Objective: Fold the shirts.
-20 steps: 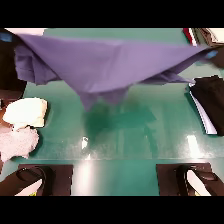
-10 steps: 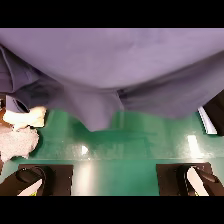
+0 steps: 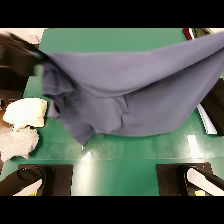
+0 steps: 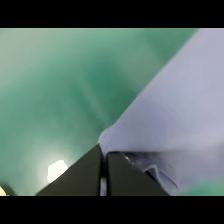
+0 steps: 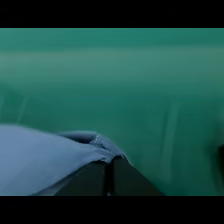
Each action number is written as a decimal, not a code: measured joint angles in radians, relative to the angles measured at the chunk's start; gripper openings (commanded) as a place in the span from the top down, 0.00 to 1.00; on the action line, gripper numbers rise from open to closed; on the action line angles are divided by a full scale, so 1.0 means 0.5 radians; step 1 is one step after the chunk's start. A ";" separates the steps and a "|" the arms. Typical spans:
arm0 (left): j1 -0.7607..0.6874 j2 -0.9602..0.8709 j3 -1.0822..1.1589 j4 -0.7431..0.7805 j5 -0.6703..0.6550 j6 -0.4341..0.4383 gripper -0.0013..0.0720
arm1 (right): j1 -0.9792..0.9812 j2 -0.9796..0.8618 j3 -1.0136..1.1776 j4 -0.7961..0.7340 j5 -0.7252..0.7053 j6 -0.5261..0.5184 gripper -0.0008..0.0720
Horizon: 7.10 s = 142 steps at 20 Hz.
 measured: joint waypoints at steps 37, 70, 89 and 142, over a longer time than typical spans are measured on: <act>1.302 -1.097 -1.054 -0.974 0.397 0.494 0.33 | 0.292 -0.255 -1.083 -0.114 -0.297 -0.146 0.57; 1.246 -0.716 -0.928 -1.077 0.359 0.460 0.95 | -0.194 -0.141 -2.533 0.358 -0.455 -0.529 0.51; 1.251 -0.402 -0.282 -1.136 0.366 0.219 0.95 | 0.064 0.425 -1.474 0.371 -0.797 -0.333 0.96; 0.900 -0.903 -0.580 -0.848 1.074 0.741 0.95 | 0.381 -1.157 0.089 -0.832 -0.301 0.041 0.97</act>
